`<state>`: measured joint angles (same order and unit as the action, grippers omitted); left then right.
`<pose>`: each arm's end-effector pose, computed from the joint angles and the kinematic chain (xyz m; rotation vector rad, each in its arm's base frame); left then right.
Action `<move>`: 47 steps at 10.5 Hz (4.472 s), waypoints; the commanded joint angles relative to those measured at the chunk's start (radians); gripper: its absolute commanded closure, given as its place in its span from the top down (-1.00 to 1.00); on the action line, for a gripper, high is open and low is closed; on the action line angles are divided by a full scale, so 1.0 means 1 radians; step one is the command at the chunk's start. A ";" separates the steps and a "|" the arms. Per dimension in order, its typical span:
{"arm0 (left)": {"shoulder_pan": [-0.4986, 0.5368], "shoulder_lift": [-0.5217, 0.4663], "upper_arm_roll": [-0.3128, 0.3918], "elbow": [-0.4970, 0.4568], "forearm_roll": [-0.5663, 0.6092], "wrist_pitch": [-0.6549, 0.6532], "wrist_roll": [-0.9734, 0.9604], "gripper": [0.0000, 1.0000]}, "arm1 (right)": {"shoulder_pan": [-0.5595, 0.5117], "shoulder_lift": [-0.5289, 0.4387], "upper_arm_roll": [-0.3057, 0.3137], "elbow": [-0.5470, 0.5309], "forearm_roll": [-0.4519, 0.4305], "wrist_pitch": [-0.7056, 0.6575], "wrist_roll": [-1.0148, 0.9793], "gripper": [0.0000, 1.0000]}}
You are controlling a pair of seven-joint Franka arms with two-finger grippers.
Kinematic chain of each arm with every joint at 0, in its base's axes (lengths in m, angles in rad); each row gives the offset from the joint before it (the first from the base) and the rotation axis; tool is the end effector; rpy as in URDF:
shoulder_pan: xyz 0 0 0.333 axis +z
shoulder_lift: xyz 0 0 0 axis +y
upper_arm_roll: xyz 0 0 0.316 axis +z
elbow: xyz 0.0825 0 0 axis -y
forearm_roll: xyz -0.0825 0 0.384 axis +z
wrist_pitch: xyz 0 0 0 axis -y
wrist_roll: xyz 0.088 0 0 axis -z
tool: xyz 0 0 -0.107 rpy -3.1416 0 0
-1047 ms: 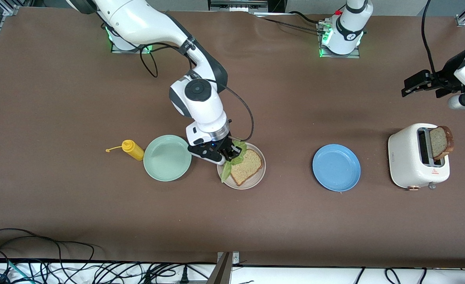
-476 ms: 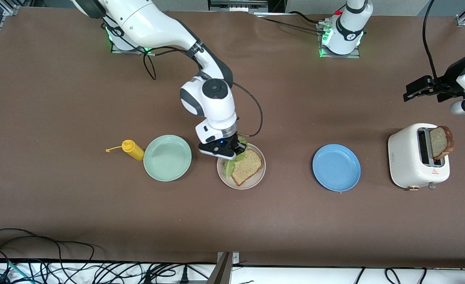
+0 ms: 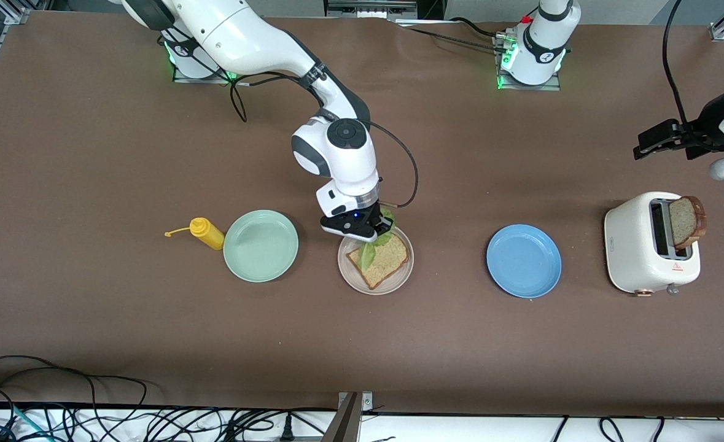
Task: Make sandwich on beige plate with both arms
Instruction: 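Lift the lettuce leaf with the right gripper and carry it to the bread, then lower the lettuce onto the bread and open the right gripper, then move the right gripper toward the yellow mustard bottle, then swing the right gripper around to the side of the mustard bottle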
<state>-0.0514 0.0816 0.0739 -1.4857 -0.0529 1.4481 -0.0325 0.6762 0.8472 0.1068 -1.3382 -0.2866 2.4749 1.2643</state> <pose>0.5663 0.0048 0.6086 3.0889 0.0800 -0.1844 0.5583 0.5271 0.2513 -2.8939 0.4817 -0.3974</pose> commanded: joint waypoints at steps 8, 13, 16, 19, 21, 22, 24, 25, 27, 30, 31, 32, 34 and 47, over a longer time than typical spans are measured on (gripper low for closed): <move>0.018 0.004 -0.010 0.012 -0.015 0.001 0.022 1.00 | 0.006 0.015 -0.039 0.045 -0.049 0.041 0.023 0.93; 0.019 0.004 -0.010 0.012 -0.013 0.001 0.023 1.00 | -0.001 -0.048 -0.059 0.073 -0.049 -0.078 -0.002 1.00; 0.019 0.004 -0.009 0.012 -0.013 0.003 0.022 1.00 | -0.056 -0.134 -0.059 0.073 -0.002 -0.174 -0.008 1.00; 0.019 0.004 -0.009 0.012 -0.013 0.001 0.022 1.00 | -0.121 -0.200 -0.056 0.070 0.003 -0.293 -0.109 1.00; 0.019 0.004 -0.009 0.012 -0.012 0.003 0.022 1.00 | -0.159 -0.236 -0.058 0.070 0.003 -0.387 -0.132 1.00; 0.019 0.004 -0.009 0.012 -0.012 0.003 0.022 1.00 | -0.191 -0.256 -0.049 0.070 0.003 -0.440 -0.169 1.00; 0.018 0.004 -0.011 0.012 -0.013 0.001 0.022 1.00 | -0.249 -0.296 -0.047 0.051 0.075 -0.490 -0.341 1.00; 0.018 0.004 -0.010 0.012 -0.013 0.003 0.022 1.00 | -0.274 -0.348 -0.047 0.027 0.104 -0.566 -0.417 1.00; 0.018 0.004 -0.009 0.012 -0.013 0.003 0.022 1.00 | -0.338 -0.459 -0.053 -0.050 0.122 -0.761 -0.656 1.00; 0.018 0.006 -0.011 0.012 -0.013 0.003 0.022 1.00 | -0.464 -0.659 -0.058 -0.271 0.203 -0.809 -0.971 1.00; 0.018 0.006 -0.011 0.012 -0.013 0.003 0.022 1.00 | -0.505 -0.718 -0.076 -0.353 0.254 -0.804 -1.068 1.00; 0.018 0.006 -0.011 0.012 -0.013 0.003 0.022 1.00 | -0.532 -0.746 -0.096 -0.401 0.274 -0.803 -1.182 1.00; 0.018 0.006 -0.011 0.012 -0.013 0.003 0.022 1.00 | -0.628 -0.767 -0.117 -0.502 0.338 -0.737 -1.439 1.00; 0.015 0.007 -0.011 0.012 -0.013 0.003 0.022 1.00 | -0.822 -0.552 -0.211 -0.728 1.085 -0.383 -2.858 1.00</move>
<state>-0.0450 0.0849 0.0664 -1.4856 -0.0534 1.4498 -0.0318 -0.1184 0.2399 -0.1106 -2.0649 0.6806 2.0843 -1.3824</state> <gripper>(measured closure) 0.000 0.000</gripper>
